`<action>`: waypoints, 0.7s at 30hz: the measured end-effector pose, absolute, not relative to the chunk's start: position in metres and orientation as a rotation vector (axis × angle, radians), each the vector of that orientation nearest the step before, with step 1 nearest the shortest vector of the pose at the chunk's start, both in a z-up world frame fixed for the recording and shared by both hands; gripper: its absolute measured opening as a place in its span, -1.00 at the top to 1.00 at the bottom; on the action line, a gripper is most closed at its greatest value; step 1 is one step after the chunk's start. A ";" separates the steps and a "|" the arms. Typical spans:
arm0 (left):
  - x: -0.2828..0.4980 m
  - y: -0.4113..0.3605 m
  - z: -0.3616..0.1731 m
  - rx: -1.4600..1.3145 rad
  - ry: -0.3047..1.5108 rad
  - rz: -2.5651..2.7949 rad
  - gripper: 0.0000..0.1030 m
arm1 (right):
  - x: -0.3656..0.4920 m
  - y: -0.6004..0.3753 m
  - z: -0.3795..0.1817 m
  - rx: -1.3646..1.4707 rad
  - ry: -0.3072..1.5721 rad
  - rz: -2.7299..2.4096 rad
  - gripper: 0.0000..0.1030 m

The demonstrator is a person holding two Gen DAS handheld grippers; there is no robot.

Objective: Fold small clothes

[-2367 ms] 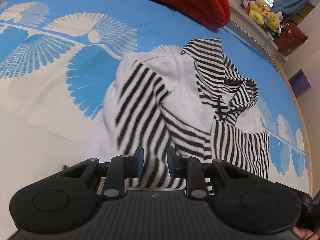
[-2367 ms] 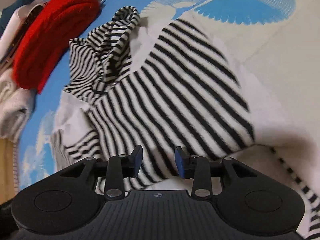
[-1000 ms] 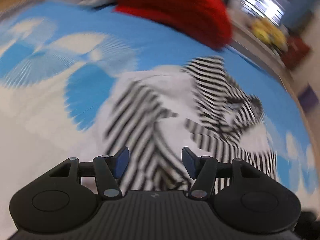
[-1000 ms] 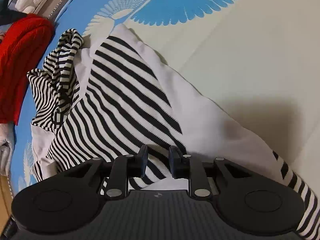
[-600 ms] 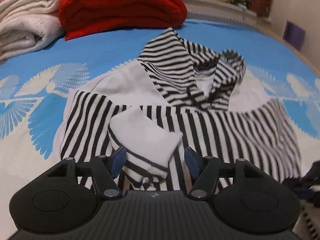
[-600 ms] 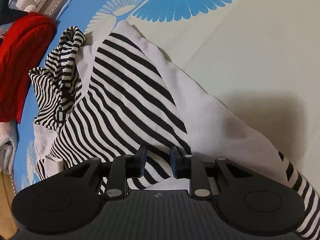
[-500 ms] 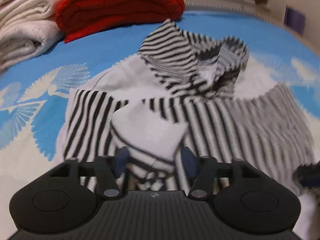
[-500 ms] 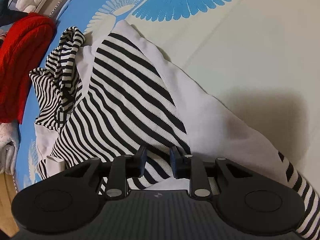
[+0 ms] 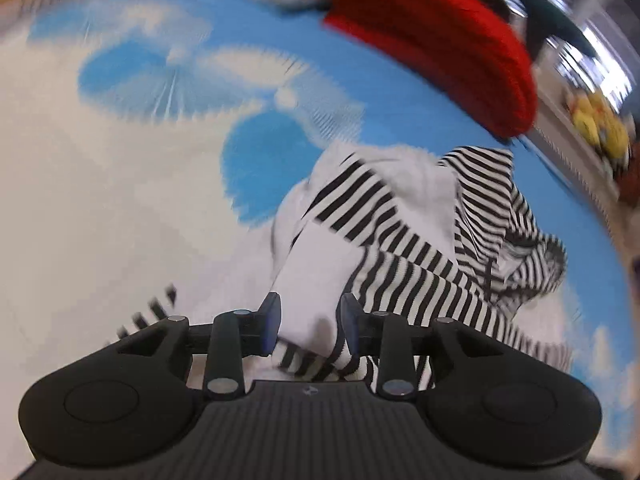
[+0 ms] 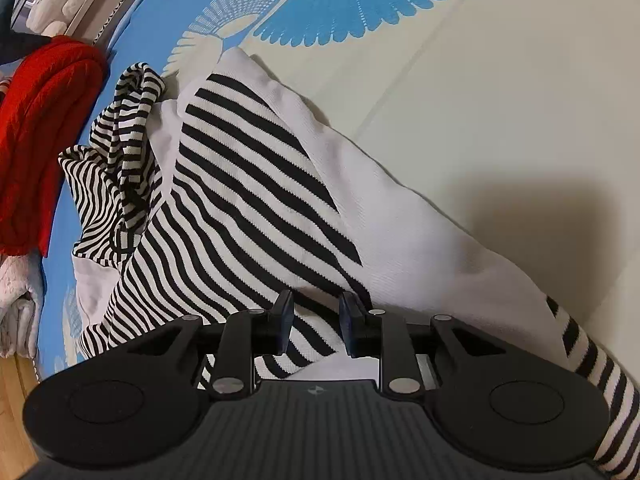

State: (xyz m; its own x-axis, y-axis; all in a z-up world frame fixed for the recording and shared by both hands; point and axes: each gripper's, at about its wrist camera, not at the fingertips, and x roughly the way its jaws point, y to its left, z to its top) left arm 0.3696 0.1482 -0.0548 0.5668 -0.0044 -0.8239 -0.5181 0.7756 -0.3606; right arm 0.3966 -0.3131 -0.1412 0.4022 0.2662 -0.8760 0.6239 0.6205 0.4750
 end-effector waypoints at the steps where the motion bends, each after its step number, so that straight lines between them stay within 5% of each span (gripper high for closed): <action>1: 0.371 0.158 -0.061 -0.692 0.952 0.317 0.30 | 0.395 -0.312 -0.140 0.919 1.176 -0.275 0.49; 11: 0.381 0.187 -0.094 -0.903 1.063 0.275 0.29 | 0.388 -0.302 -0.138 0.929 1.210 -0.262 0.47; 21: 0.387 0.161 -0.055 -0.616 0.963 0.197 0.29 | 0.396 -0.273 -0.108 0.785 1.085 -0.143 0.46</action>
